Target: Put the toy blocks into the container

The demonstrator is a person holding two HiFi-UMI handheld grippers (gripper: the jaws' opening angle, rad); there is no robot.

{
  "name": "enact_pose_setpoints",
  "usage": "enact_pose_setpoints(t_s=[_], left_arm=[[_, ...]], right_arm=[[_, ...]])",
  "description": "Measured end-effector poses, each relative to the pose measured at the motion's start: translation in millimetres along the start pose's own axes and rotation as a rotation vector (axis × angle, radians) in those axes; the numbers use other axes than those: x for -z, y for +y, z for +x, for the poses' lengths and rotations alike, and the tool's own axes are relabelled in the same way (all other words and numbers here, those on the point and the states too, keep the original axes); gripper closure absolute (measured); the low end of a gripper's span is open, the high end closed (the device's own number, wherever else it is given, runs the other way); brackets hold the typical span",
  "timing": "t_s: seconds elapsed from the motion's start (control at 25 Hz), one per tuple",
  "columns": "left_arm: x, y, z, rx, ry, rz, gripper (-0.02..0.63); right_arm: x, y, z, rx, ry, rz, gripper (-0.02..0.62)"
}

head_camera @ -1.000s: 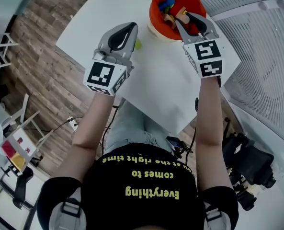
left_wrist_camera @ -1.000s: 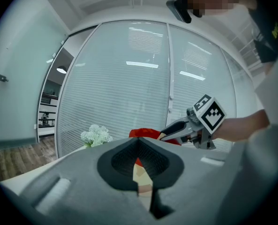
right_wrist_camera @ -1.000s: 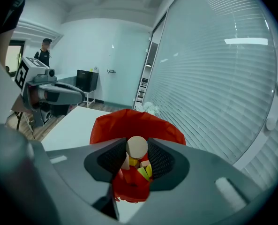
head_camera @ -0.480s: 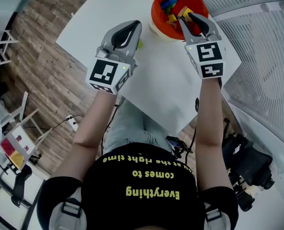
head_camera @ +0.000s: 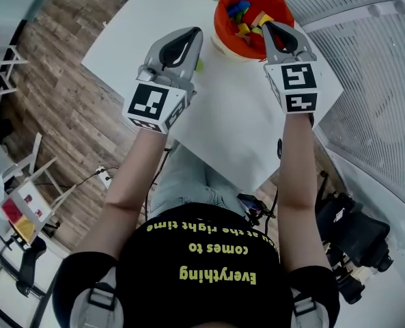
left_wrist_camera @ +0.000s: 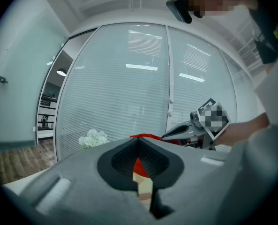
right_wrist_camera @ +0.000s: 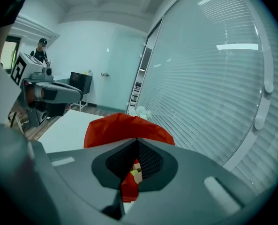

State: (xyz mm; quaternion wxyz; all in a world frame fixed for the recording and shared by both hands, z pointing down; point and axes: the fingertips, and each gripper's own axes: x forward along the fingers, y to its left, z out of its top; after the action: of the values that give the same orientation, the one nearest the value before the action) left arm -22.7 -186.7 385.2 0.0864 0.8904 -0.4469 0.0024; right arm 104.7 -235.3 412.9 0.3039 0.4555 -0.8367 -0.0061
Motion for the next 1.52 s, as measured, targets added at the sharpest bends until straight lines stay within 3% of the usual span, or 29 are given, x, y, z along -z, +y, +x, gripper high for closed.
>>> enact_pose_setpoints(t_s=[1.12,1.52], left_arm=[[-74,-13,-38,-0.002,-0.094,0.112,0.606],[-85,-21,-55,0.001,-0.113,0.13,0.606]], right_arm=[[-74,-2,-99,0.081,-0.276,0.149,0.588],[-89,9,-130,0.092,-0.329,0.147,0.588]])
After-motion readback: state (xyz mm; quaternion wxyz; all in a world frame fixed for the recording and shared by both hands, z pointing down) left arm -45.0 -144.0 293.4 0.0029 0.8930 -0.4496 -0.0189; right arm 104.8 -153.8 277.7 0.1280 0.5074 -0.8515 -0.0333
